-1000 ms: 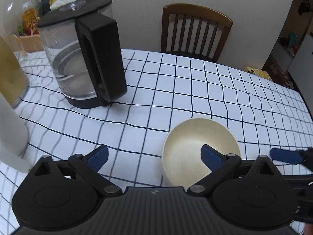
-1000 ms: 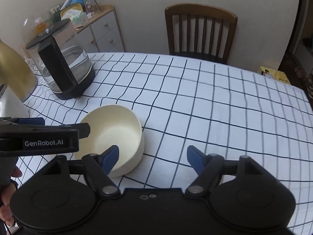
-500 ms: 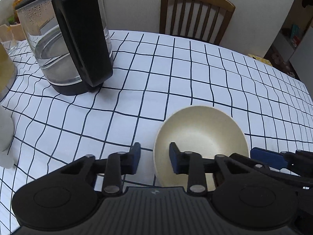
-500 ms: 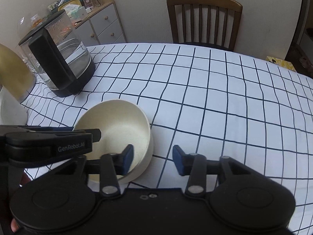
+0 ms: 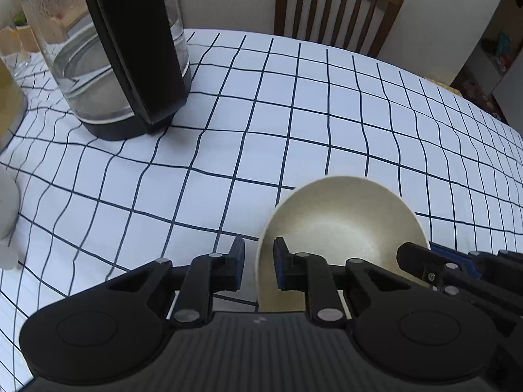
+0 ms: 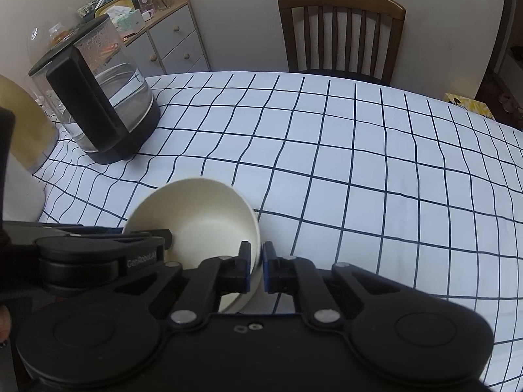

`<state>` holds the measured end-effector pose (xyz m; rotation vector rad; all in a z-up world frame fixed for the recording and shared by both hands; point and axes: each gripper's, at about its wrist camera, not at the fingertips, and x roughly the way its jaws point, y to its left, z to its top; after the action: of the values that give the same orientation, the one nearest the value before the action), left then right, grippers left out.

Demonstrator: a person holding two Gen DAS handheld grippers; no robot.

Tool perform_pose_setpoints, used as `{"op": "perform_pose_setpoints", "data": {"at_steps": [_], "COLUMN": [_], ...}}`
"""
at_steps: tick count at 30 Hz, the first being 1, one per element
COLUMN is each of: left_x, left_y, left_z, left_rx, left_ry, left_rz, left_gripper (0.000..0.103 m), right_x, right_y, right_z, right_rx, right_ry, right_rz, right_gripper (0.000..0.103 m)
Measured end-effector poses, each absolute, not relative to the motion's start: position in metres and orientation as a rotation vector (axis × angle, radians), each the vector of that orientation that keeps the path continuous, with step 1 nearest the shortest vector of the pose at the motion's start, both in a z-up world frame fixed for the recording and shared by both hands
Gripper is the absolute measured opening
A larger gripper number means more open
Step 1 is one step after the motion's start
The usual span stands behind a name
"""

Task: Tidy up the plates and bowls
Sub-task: 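Close both tools on the rim of the cream bowl, then lift the cream bowl with both tools and carry it to the steel bowl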

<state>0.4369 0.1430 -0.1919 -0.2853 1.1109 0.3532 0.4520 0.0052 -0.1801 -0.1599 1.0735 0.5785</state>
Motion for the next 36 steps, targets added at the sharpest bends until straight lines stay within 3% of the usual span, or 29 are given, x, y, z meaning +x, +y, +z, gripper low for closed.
{"op": "perform_pose_setpoints", "data": {"at_steps": [11, 20, 36], "left_x": [0.434, 0.412, 0.326], "left_y": [0.138, 0.126, 0.067], "left_z": [-0.188, -0.173, -0.107], "left_rx": [-0.291, -0.284, -0.224], "left_ry": [1.116, 1.12, 1.084], "left_rz": [0.333, 0.323, 0.243], "left_gripper": [0.01, 0.01, 0.008], "right_x": [0.447, 0.43, 0.358], "right_y": [0.006, -0.006, -0.057], "right_z": [-0.18, -0.17, -0.103], "right_rx": [-0.178, -0.175, -0.124], "right_ry": [1.071, 1.091, 1.039], "right_rz": [0.557, 0.545, 0.518], "right_gripper": [0.004, 0.004, 0.004]}}
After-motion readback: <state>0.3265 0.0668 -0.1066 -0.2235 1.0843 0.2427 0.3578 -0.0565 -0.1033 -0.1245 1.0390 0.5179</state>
